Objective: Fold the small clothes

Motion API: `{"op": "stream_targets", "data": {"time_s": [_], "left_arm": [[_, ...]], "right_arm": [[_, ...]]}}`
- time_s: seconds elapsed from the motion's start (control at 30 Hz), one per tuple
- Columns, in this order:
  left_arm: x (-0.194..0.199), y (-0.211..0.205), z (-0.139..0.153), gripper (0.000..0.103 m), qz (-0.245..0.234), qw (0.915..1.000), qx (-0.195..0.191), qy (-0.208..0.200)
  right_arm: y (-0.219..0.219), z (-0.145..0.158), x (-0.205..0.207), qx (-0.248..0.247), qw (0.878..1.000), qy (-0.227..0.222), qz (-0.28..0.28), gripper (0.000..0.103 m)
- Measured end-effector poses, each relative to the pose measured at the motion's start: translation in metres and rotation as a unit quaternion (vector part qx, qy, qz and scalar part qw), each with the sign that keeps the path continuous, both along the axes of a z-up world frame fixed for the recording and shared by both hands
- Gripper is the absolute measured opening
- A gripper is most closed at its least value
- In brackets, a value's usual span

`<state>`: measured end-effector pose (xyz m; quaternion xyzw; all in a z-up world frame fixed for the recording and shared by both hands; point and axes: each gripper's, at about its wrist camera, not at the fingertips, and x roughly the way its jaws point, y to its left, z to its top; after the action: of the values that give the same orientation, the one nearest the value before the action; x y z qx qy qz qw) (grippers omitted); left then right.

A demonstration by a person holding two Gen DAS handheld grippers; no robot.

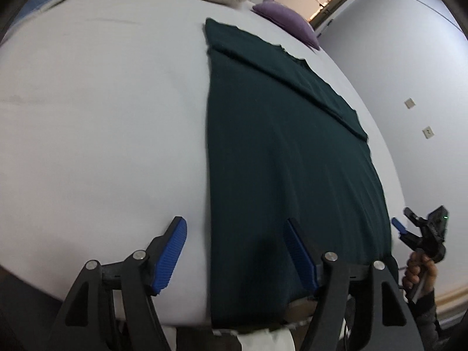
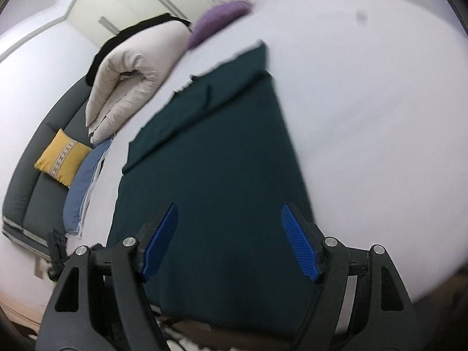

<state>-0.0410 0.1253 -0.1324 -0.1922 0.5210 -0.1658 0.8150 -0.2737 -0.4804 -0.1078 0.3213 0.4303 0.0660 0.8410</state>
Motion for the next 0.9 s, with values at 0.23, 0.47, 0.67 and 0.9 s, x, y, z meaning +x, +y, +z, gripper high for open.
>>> {"op": "stream_targets", "data": {"time_s": [0.23, 0.47, 0.67, 0.9], "left_arm": [[-0.013, 0.011, -0.012, 0.070, -0.011, 0.9926, -0.102, 0.065], [-0.014, 0.015, -0.020, 0.057, -0.007, 0.9851, -0.141, 0.098], [-0.015, 0.012, -0.018, 0.056, -0.015, 0.9851, -0.138, 0.101], [-0.022, 0.002, -0.020, 0.009, -0.031, 0.9889, -0.094, 0.111]], "right_arm": [[-0.022, -0.022, -0.045, 0.042, 0.999, 0.027, -0.010, 0.072], [-0.030, -0.030, -0.051, 0.056, 0.997, 0.050, -0.003, 0.070], [-0.035, -0.037, -0.053, 0.062, 0.994, 0.085, 0.002, 0.066], [-0.031, -0.041, -0.051, 0.047, 0.990, 0.128, 0.019, 0.056]]}}
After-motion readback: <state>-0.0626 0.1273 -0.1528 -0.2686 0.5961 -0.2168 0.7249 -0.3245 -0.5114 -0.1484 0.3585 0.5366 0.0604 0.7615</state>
